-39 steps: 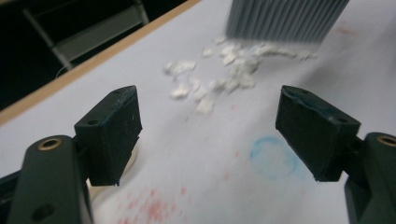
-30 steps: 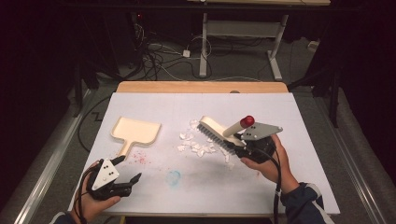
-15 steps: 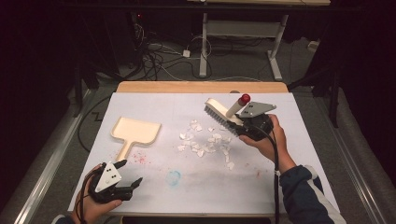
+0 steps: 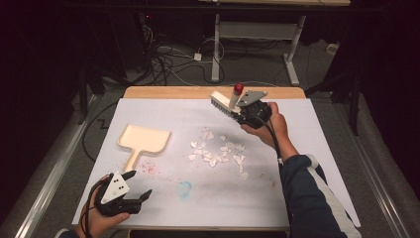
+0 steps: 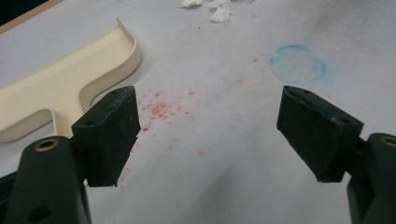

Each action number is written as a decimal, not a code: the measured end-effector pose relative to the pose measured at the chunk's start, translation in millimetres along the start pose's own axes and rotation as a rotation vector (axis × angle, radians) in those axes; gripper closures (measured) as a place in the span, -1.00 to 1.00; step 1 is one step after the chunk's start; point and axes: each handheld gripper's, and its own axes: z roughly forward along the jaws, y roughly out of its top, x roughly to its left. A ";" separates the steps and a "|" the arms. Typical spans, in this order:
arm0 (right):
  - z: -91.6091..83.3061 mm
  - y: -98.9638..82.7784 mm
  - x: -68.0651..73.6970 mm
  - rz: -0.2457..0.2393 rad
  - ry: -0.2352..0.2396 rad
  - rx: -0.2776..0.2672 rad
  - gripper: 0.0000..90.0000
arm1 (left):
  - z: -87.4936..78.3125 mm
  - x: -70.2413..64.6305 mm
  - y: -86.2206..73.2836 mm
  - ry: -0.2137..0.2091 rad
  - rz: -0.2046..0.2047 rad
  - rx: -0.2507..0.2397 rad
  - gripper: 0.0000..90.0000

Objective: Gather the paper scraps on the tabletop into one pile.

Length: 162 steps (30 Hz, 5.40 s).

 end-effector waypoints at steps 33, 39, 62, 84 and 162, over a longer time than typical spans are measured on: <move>45.5 -34.0 60.8 -0.436 0.148 0.064 0.51 | 8.6 -3.5 1.5 -0.047 0.019 0.035 -0.55; 20.7 -45.8 62.2 -0.443 0.228 0.038 0.51 | 10.5 -5.7 2.8 -0.054 0.020 0.045 -0.54; -17.7 -44.7 57.6 -0.477 0.149 -0.002 0.52 | 9.1 -6.0 5.4 -0.058 0.014 0.037 -0.54; -72.1 -29.2 61.5 -0.229 0.192 0.095 0.51 | 1.2 -7.5 6.2 -0.055 0.011 -0.002 -0.54; -13.7 -74.5 81.5 0.759 0.221 0.008 0.51 | 9.3 -12.3 9.0 -0.068 0.039 0.053 -0.54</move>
